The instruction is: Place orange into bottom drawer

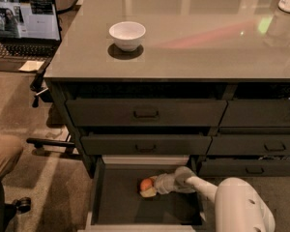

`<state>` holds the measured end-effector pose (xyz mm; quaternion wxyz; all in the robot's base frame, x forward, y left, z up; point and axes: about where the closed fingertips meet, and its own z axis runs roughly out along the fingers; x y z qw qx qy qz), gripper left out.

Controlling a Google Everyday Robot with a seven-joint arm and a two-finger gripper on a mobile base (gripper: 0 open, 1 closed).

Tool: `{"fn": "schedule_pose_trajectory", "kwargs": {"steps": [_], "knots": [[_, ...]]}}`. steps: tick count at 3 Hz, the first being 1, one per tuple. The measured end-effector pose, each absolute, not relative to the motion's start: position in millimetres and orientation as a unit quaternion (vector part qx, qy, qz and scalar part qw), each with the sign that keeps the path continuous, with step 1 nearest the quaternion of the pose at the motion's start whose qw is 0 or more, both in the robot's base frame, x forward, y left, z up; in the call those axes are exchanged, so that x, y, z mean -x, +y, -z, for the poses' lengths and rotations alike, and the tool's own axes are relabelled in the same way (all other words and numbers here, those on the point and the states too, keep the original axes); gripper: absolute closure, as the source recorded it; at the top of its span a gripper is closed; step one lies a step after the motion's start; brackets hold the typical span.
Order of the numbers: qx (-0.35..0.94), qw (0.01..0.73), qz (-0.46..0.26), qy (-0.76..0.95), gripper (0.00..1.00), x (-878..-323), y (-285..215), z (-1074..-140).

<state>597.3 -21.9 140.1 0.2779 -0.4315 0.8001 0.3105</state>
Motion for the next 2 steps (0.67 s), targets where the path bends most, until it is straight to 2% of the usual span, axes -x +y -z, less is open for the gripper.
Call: {"fn": "schedule_pose_trajectory", "kwargs": {"steps": [2], "knots": [[0.434,0.289,-0.316,0.793,0.36,-592.6,-25.5,-144.4]]}}
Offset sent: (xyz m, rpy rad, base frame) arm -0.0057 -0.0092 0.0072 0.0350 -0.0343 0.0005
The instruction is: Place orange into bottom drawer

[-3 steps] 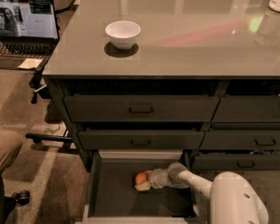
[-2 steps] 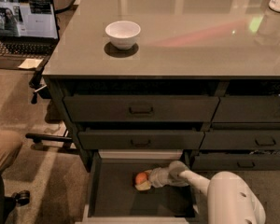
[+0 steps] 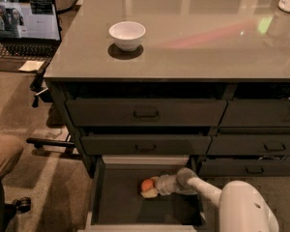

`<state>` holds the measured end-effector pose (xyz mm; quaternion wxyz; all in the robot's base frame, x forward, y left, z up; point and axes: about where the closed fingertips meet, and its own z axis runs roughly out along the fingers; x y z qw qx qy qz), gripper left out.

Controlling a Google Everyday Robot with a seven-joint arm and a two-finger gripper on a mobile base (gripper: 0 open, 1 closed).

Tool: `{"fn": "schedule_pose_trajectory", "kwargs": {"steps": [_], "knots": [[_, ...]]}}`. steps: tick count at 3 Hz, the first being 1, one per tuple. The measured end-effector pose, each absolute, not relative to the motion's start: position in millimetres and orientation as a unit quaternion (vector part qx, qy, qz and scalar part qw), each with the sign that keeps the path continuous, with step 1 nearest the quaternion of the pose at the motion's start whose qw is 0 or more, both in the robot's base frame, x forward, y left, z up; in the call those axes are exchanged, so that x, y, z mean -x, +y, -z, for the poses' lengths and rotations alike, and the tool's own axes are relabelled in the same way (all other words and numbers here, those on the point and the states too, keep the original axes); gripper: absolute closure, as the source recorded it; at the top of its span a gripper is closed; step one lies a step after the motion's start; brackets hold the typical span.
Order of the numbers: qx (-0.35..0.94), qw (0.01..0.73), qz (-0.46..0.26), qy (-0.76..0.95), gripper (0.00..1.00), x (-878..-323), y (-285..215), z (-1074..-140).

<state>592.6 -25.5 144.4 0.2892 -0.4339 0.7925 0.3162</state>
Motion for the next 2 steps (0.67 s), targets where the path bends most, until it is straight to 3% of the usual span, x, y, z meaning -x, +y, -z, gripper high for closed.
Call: {"fn": "schedule_pose_trajectory", "kwargs": {"steps": [1,2], "knots": [[0.434,0.289,-0.316,0.792,0.12,-592.6,-25.5,-144.4],[0.434,0.289,-0.316,0.792,0.0,-592.4,-25.2,-144.3]]}}
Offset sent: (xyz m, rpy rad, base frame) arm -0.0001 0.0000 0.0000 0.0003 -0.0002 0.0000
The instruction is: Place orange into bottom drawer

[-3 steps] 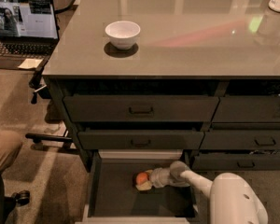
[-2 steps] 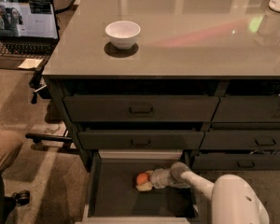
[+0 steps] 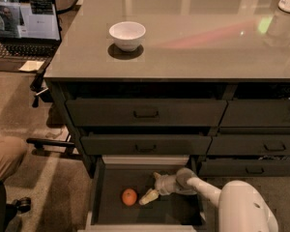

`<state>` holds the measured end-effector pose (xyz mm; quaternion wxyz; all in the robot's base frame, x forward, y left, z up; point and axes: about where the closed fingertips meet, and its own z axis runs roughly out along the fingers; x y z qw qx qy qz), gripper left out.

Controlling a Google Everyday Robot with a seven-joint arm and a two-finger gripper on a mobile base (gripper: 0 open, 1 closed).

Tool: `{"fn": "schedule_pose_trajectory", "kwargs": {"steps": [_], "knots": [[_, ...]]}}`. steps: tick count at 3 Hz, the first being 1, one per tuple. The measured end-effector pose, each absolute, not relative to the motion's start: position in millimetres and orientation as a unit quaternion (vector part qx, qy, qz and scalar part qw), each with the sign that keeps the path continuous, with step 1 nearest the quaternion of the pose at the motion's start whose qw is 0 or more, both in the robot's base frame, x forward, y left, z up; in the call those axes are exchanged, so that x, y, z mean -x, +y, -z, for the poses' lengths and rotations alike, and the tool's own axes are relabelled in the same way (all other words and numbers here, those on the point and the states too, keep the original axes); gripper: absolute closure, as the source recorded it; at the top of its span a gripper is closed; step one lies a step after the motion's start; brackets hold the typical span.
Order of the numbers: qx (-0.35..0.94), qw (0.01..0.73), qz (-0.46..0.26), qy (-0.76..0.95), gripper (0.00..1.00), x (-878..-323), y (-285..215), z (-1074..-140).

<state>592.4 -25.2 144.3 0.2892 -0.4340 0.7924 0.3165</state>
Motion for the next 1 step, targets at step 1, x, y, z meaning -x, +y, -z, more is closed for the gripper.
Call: {"fn": "schedule_pose_trajectory", "kwargs": {"steps": [1], "knots": [[0.434,0.289,-0.316,0.792,0.0,-592.4,-25.2,-144.3]]}}
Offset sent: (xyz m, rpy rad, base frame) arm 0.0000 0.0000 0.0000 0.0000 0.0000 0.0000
